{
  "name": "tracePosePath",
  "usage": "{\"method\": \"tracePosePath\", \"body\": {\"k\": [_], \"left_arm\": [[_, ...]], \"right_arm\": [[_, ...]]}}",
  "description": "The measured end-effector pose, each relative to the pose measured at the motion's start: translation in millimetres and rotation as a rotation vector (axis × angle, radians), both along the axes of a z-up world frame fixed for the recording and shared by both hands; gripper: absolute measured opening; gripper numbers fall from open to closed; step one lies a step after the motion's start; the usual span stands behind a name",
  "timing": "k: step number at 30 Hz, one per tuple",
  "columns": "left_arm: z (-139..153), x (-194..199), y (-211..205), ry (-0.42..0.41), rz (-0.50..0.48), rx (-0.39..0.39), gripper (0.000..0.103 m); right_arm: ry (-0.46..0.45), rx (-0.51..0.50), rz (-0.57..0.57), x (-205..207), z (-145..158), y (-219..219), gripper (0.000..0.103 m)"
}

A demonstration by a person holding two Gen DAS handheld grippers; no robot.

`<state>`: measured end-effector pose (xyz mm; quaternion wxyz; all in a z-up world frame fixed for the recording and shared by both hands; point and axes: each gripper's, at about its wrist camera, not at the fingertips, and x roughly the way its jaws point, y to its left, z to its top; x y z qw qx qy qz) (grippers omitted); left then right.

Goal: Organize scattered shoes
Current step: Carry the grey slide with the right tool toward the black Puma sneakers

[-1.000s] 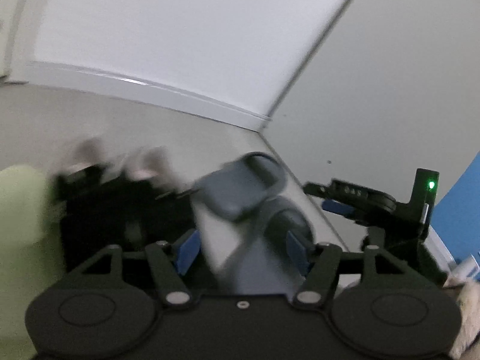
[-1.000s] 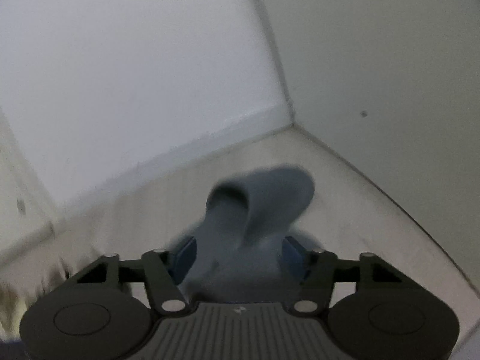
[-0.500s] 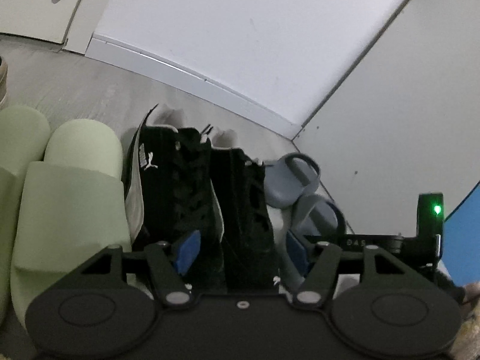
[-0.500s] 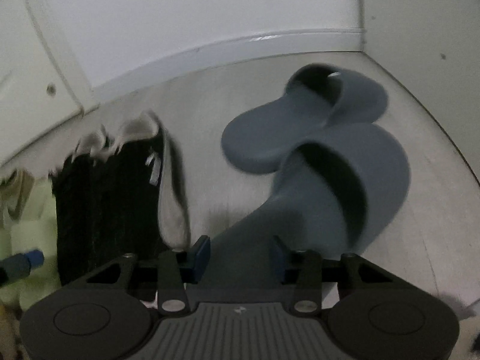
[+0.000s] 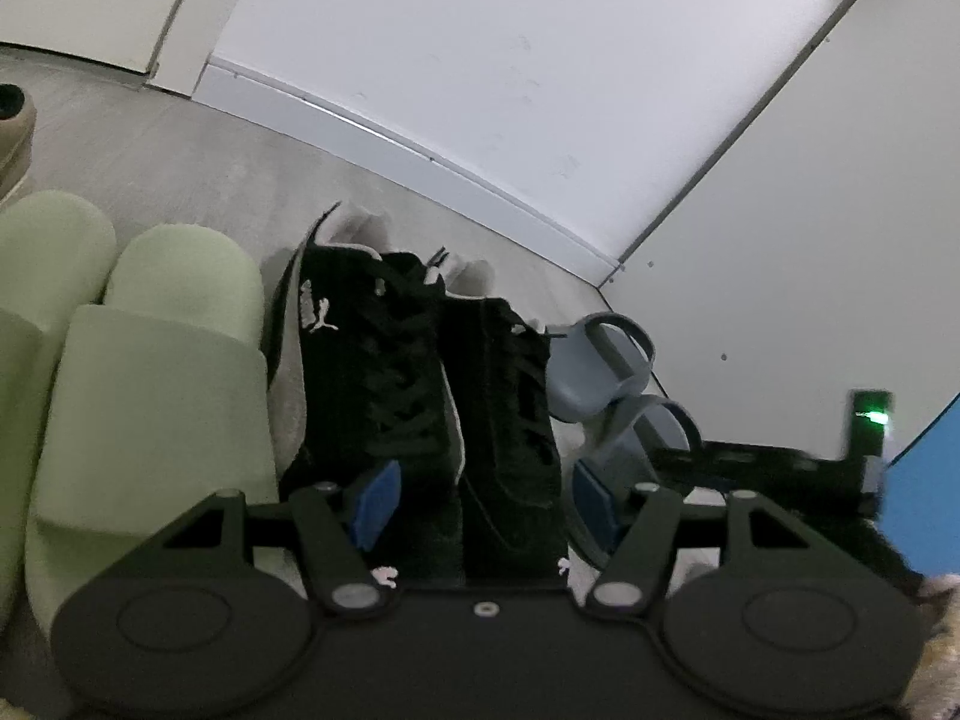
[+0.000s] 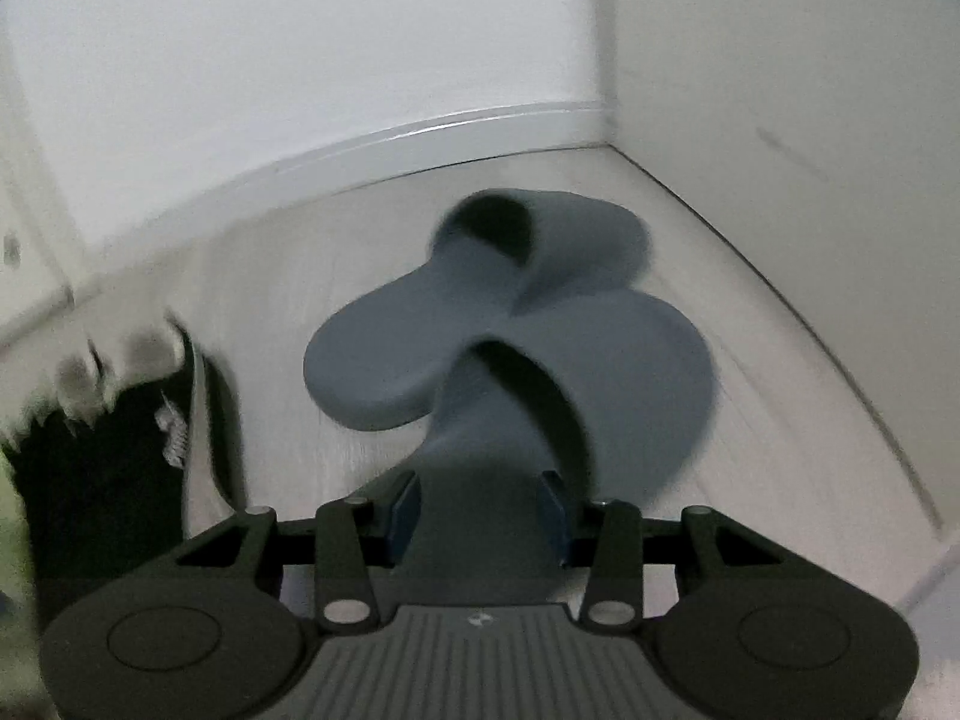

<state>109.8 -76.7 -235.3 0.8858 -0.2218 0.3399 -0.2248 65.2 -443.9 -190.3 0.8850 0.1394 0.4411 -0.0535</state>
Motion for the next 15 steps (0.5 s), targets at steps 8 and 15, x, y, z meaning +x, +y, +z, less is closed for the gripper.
{"method": "tracePosePath", "body": {"k": [8,15], "left_arm": [[-5,5,-10,0.018,-0.036,0.029,0.065],[-5,5,-8,0.022,-0.032,0.017,0.065]], "right_arm": [[0.141,-0.068,0.165,-19,-5,49,0.044],[0.152,0.056,0.171,-4,-18,43,0.044]]}}
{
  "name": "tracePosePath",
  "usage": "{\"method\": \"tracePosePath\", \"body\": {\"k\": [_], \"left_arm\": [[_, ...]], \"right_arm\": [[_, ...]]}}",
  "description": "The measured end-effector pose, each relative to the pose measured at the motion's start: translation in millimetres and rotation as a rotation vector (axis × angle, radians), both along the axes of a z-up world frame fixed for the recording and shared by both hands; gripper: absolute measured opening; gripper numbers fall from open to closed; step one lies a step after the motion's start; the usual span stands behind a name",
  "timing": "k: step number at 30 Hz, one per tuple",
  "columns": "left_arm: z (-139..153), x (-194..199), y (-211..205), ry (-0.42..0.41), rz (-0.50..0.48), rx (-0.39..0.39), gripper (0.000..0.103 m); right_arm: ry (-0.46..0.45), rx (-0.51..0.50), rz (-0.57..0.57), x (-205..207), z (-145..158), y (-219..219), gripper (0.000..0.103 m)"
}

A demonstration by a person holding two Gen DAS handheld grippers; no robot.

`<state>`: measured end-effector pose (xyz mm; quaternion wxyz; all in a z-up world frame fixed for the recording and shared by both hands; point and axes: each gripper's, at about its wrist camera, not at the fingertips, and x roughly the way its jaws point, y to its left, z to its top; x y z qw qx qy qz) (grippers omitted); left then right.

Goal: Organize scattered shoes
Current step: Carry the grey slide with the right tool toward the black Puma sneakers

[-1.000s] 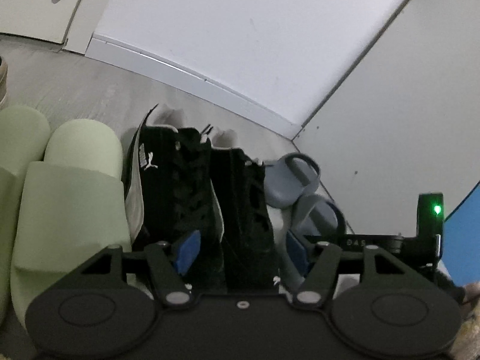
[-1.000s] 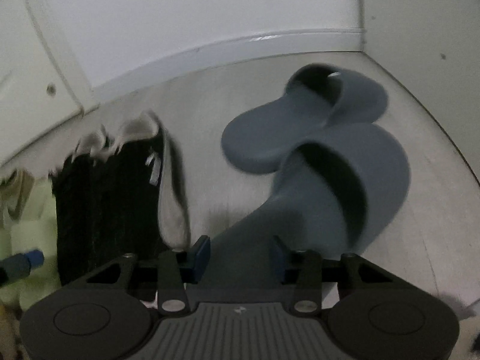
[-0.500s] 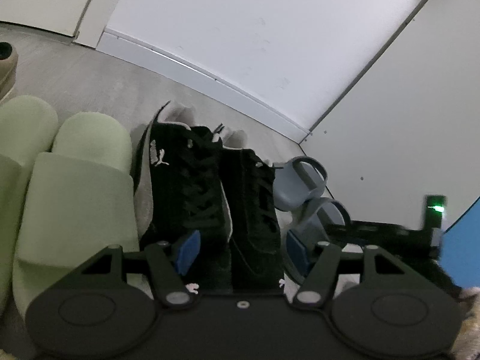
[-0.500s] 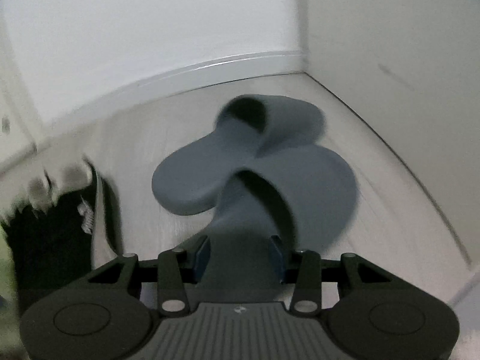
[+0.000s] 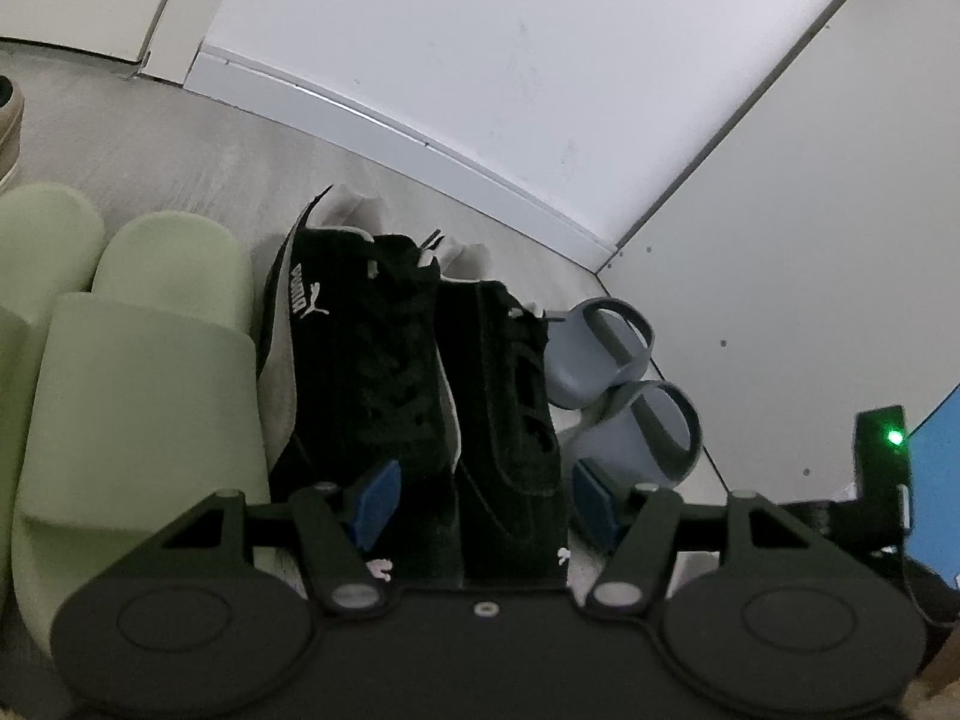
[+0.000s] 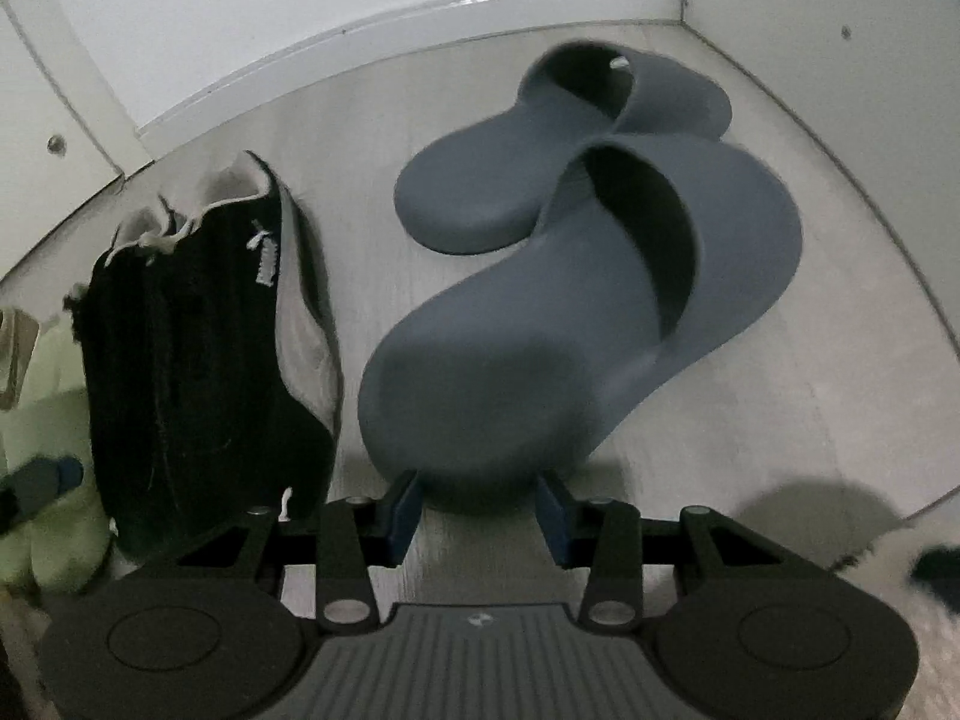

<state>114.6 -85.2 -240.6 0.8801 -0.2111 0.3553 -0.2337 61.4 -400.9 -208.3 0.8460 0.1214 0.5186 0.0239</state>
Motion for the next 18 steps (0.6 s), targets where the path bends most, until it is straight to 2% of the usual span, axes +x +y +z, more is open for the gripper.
{"method": "tracePosePath", "body": {"k": [2,4,5,8,11,12,13,14,15,16,18], "left_arm": [[0,0,-1,0.0,-0.003,0.004,0.065],[0,-1,1,-0.001,0.002,0.001,0.065],[0,-1,2,0.001,0.008,-0.002,0.065],[0,-1,4,0.003,0.023,-0.008,0.065],[1,-2,7,0.0,0.033,-0.014,0.065],[1,-2,7,0.001,0.034,-0.016,0.065],[0,-1,7,0.003,0.034,-0.016,0.065],[0,-1,7,0.004,0.031,-0.016,0.065],[0,-1,6,0.007,0.025,-0.014,0.065],[-1,0,5,0.009,0.019,-0.012,0.065],[-1,0,4,0.009,0.016,-0.007,0.065]], "right_arm": [[0.004,0.007,0.016,8,-8,3,0.044],[-0.028,0.014,0.058,21,-11,8,0.043],[-0.059,-0.014,0.08,26,-10,12,0.043],[-0.181,-0.103,0.125,38,-2,19,0.043],[-0.36,-0.108,0.057,23,25,4,0.046],[-0.433,-0.082,0.003,13,36,-12,0.056],[-0.468,-0.07,-0.024,9,40,-21,0.075],[-0.497,-0.072,-0.055,6,43,-34,0.084],[-0.504,-0.084,-0.093,6,41,-52,0.09],[-0.496,-0.088,-0.118,8,39,-63,0.09],[-0.44,0.0,-0.207,15,29,-87,0.09]]}}
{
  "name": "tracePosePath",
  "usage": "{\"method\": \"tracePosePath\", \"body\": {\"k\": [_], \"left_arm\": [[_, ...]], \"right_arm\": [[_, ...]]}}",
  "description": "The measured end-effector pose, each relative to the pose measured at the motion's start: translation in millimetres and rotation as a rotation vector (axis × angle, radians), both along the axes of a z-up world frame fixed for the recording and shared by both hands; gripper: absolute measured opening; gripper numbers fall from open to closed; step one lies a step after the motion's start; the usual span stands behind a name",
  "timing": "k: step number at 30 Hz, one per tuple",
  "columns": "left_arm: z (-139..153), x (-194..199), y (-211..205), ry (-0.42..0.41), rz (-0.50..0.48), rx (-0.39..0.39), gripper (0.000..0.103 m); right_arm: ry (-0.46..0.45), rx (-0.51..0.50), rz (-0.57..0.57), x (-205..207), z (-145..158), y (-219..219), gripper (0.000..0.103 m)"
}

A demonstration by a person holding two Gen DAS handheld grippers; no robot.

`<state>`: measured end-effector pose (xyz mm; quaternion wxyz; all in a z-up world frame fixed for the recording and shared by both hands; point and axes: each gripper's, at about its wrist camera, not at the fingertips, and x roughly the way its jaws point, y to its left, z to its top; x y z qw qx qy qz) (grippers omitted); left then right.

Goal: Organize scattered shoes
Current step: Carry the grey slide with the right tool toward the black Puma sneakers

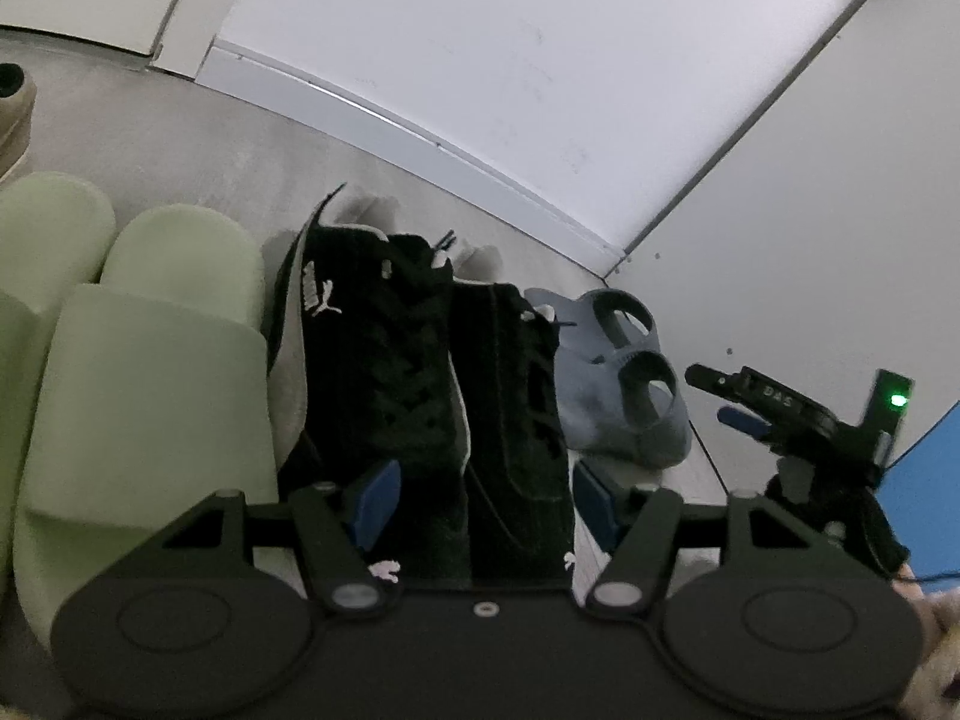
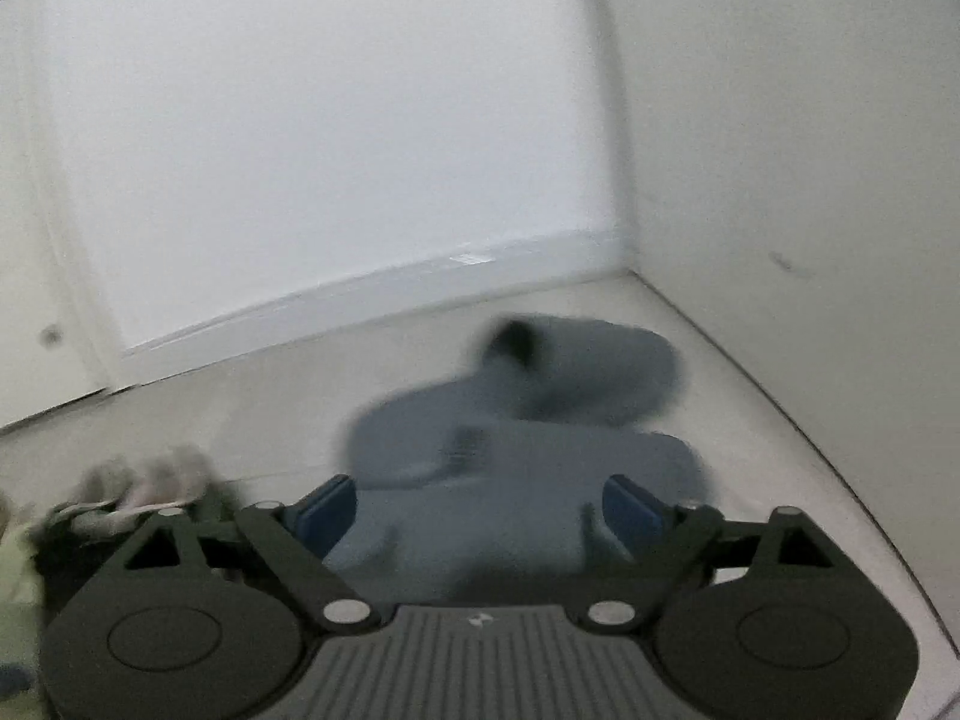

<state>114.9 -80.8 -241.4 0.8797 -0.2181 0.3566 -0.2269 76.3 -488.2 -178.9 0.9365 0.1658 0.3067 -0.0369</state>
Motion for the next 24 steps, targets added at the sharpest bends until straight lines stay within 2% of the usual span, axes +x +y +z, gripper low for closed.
{"method": "tracePosePath", "body": {"k": [1,3,7,8,9,11,12,13,15,16,18,19,22,24], "left_arm": [[0,0,1,0.0,0.002,-0.001,0.065],[0,0,2,0.001,0.006,-0.004,0.065],[0,0,2,-0.001,0.01,-0.008,0.065],[0,-1,2,-0.003,0.007,-0.007,0.065],[0,-1,1,-0.005,0.005,-0.005,0.065],[0,-1,1,-0.009,0.005,-0.005,0.065],[1,-2,2,-0.011,0.006,-0.006,0.065],[1,-2,2,-0.012,0.008,-0.007,0.065],[1,-3,3,-0.015,0.011,-0.009,0.065],[2,-3,3,-0.019,0.014,-0.009,0.065],[2,-4,4,-0.023,0.015,-0.014,0.065],[2,-4,4,-0.023,0.014,-0.015,0.065],[3,-3,4,-0.022,0.014,-0.011,0.065],[3,-3,4,-0.022,0.017,-0.011,0.065]], "right_arm": [[0.025,0.062,-0.035,4,-5,-13,0.09],[0.035,0.104,-0.03,9,-11,-20,0.09],[0.076,0.062,0.025,10,-16,-4,0.09],[0.1,0.078,0.054,8,-16,1,0.09],[0.155,0.144,0.113,4,-17,9,0.09],[0.21,0.213,0.191,-1,-22,29,0.09],[0.224,0.209,0.25,-7,-21,43,0.089],[0.23,0.185,0.307,-13,-19,58,0.089],[0.166,-0.026,0.377,-29,-3,92,0.09],[0.133,-0.095,0.381,-34,2,99,0.09],[0.069,-0.2,0.329,-36,9,98,0.09],[0.065,-0.208,0.301,-33,9,93,0.09],[0.082,-0.14,0.124,-10,-2,47,0.09],[0.081,-0.131,0.044,2,-6,26,0.091]]}}
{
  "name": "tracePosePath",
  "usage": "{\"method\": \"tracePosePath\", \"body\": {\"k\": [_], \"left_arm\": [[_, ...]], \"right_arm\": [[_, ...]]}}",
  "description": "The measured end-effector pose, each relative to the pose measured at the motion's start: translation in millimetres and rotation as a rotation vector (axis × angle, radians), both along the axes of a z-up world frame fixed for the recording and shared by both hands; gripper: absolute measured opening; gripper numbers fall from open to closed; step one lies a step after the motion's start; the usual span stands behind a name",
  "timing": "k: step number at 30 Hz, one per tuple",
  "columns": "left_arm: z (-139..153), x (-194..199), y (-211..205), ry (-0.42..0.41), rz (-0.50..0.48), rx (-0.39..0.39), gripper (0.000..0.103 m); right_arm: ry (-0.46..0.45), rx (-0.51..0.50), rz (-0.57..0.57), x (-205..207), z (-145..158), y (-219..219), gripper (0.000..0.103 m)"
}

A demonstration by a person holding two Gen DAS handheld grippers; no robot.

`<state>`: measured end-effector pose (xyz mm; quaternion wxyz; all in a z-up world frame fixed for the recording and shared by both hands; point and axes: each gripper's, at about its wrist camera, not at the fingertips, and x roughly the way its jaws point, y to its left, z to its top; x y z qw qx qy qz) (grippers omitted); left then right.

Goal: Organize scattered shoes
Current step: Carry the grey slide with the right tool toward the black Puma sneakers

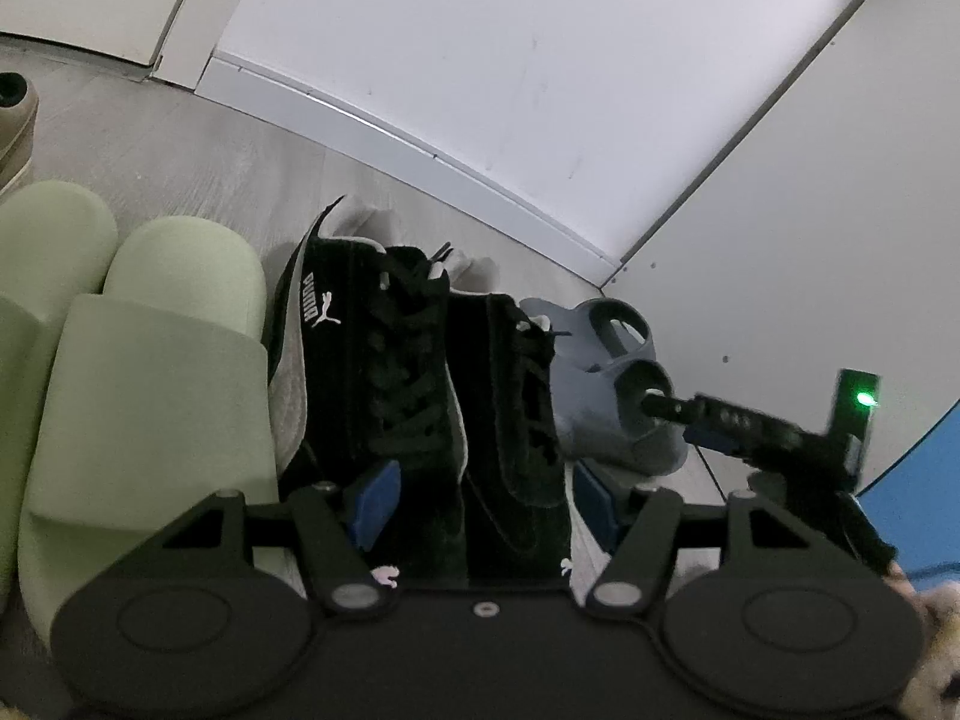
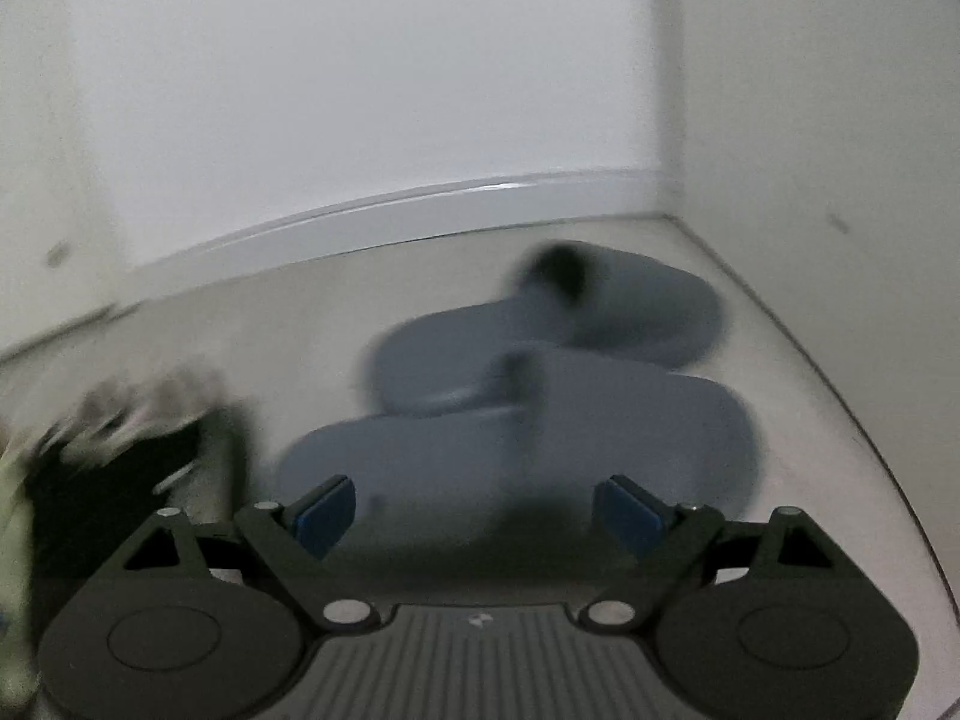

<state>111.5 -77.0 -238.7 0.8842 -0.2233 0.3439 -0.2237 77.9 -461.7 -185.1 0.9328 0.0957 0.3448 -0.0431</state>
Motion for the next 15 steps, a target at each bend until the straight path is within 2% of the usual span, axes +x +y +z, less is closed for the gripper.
{"method": "tracePosePath", "body": {"k": [2,4,5,8,12,15], "left_arm": [[0,0,0,0.003,0.005,0.001,0.066],[-1,2,0,0.009,0.008,0.002,0.066],[-2,2,0,0.012,0.011,0.001,0.066],[-2,2,1,0.018,0.019,-0.003,0.067],[-2,1,2,0.01,0.022,-0.001,0.067],[0,-1,2,-0.004,0.017,0.0,0.067]], "right_arm": [[-0.001,0.001,-0.028,7,-4,-13,0.094],[0.018,0.052,-0.044,10,-11,-27,0.096],[0.034,0.093,-0.042,11,-16,-32,0.097],[0.043,0.123,0.0,8,-21,-25,0.097],[0.057,0.029,0.034,0,-24,-6,0.098],[0.055,0.059,0.031,-4,-23,-9,0.098]]}}
